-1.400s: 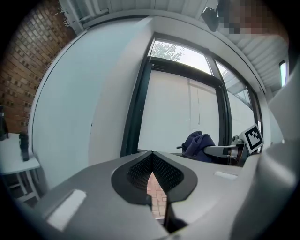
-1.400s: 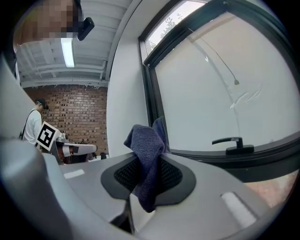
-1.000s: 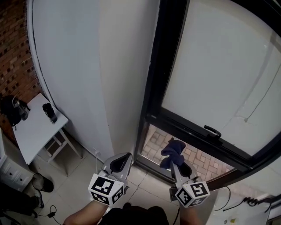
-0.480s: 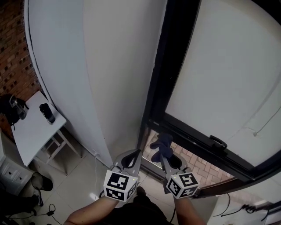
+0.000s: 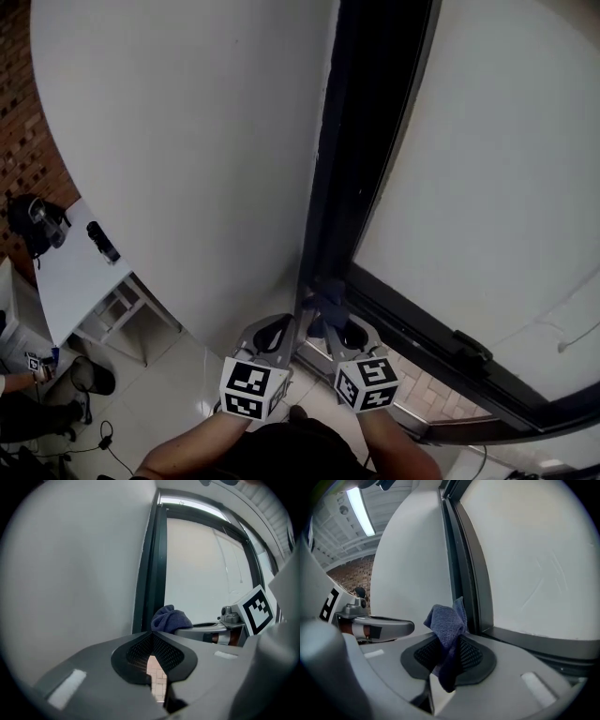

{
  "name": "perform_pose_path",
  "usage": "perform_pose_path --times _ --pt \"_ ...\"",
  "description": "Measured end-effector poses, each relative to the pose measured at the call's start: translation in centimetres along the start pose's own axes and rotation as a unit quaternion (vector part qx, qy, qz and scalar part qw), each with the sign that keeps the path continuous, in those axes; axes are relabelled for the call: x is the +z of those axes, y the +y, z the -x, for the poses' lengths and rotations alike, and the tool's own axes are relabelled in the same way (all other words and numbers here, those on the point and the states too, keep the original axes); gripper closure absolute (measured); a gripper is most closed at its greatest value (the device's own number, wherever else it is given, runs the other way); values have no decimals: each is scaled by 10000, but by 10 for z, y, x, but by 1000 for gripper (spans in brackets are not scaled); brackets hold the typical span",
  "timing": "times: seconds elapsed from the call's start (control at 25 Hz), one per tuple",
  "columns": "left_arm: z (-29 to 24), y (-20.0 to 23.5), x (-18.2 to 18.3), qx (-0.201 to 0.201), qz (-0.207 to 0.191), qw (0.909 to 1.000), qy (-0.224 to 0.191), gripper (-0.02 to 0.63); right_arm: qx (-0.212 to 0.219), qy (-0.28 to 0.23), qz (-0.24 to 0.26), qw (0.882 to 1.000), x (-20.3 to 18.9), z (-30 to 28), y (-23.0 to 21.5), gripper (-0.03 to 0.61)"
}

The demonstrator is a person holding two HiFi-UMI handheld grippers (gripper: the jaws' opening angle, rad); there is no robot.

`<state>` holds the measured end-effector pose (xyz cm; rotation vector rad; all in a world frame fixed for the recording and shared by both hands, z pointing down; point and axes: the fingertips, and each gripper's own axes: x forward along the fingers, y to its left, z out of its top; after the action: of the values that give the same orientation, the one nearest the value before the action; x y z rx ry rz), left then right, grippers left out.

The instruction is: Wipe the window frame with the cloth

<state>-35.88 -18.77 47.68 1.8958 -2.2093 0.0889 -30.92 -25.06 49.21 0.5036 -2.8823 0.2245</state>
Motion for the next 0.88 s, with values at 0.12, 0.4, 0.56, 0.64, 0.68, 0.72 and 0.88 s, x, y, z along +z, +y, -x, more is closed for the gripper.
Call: perform_pose_path --times 0.12,0.4,0.56,0.64,0.68,0.72,0.88 --pt "-14 5 -2 133 92 9999 52 620 47 125 57 9999 -3 -18 -11 500" --pt "-25 6 -5 10 154 9997 193 620 -235 257 43 9994 -9 -47 -20 500" --pt "-18 3 2 -130 57 9998 146 620 -451 257 -54 9986 -7 -52 -24 500" --pt "-16 1 4 -176 33 9997 138 620 -552 228 -94 9982 -5 -50 -28 500" --pt "-14 -1 4 -206 17 9997 144 620 -588 215 -112 9980 -4 -48 -29 500" --pt "-13 -2 4 -236 -3 9996 148 620 -616 207 -115 9978 -2 -46 -29 500" --pt "-12 -5 7 -316 0 9994 151 620 -690 159 -53 9975 8 -43 -30 500"
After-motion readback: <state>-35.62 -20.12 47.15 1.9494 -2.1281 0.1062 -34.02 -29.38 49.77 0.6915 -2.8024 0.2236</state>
